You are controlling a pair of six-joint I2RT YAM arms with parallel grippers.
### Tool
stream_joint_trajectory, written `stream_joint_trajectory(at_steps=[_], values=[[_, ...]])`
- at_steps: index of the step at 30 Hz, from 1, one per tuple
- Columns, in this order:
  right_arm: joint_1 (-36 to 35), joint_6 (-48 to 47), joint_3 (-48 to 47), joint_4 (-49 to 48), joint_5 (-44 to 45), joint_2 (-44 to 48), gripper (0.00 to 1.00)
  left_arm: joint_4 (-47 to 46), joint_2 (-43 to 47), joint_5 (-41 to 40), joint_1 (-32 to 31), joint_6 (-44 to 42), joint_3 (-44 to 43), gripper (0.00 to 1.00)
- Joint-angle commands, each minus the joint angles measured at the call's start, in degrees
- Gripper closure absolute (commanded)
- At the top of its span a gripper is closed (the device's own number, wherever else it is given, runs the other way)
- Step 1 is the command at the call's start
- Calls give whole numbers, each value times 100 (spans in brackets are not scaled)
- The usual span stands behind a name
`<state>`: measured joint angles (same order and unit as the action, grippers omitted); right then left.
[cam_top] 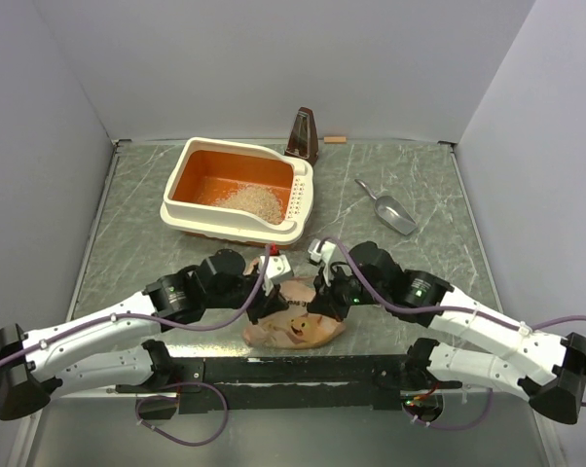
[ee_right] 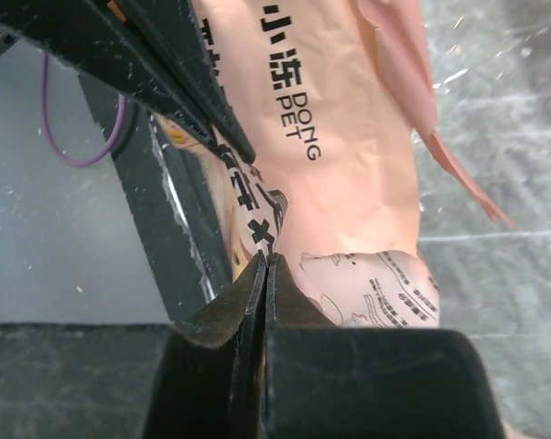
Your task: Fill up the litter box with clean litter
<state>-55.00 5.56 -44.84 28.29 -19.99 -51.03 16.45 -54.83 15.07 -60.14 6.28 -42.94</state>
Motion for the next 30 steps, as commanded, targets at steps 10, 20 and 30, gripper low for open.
stream_joint_trajectory(at_steps=[10,20,30], values=[[218,-161,-245,-16,-76,-531,100,833,615,-233,371,-268,-109,98],[218,-99,-104,150,109,-356,100,1185,-1170,180,406,-470,-646,80],[394,-134,89,176,-49,-39,100,1273,-1083,849,407,-751,-646,71]])
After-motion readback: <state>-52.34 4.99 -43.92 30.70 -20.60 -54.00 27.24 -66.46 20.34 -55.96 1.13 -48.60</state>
